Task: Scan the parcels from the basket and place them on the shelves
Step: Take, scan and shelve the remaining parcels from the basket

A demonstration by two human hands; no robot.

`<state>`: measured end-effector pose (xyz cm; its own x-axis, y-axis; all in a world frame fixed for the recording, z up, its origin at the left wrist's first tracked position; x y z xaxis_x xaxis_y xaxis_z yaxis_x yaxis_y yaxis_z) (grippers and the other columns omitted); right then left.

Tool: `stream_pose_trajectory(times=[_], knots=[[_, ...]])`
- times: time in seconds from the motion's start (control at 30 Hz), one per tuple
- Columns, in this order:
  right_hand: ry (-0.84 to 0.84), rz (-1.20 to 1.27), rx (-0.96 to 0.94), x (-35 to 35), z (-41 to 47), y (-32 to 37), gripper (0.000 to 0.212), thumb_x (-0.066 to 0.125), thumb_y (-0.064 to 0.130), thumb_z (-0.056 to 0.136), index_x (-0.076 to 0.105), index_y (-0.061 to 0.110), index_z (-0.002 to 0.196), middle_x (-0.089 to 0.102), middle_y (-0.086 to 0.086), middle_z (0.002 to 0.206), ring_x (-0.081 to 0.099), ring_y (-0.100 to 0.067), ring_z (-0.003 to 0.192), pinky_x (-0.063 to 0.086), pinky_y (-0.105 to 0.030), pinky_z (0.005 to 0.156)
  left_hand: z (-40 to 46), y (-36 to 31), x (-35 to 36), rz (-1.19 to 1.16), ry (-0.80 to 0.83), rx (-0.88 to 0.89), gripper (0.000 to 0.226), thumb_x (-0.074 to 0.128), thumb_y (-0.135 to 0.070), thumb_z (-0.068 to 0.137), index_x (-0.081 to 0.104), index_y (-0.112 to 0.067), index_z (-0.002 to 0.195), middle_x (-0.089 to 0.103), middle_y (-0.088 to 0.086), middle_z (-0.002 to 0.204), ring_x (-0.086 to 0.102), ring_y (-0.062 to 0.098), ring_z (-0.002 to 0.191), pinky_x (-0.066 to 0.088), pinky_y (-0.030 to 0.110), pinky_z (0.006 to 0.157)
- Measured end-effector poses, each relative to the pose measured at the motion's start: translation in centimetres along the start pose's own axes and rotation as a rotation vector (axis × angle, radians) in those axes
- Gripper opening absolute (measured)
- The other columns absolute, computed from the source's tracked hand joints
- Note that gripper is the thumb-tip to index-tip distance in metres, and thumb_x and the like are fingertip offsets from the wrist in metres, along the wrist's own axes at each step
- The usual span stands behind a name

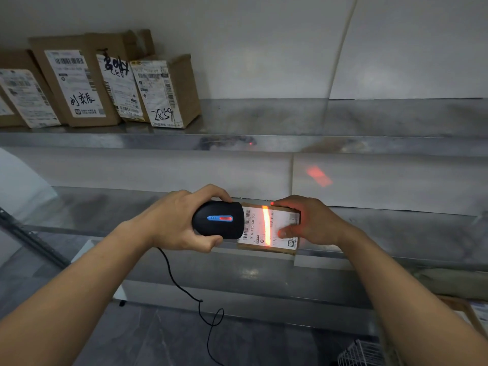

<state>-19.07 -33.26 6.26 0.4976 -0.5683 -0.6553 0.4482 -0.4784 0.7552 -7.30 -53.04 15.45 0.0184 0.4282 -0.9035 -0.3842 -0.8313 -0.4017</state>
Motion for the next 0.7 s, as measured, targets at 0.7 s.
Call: stream_pose_trajectory(times=[0.7], knots=[[-0.005,-0.069,0.023,-1.3,-2.1,-1.3,0.069,0.087,0.026,0.080,0.054,0.030,0.141,0.055,0.022,0.117,0.055,-0.007,0.111,0.046,-0.014,0.080,1.0,-3.3,0.7,0.040,-0.010,0.124,0.070,0.073,-0.056,0.071,0.040,-0.051,0.132,0.070,-0.018,0.102,0.068,0.007,0.076,0.058,0.031,0.068]])
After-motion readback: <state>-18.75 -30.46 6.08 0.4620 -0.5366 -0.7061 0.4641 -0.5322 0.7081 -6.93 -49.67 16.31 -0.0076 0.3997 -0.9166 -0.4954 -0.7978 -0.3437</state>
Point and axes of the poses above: each hand's wrist, its own z-axis towards the middle knuckle, its own x-axis out of the palm, y = z × x, the point moved 10 cm from there along z, towards the middle knuckle
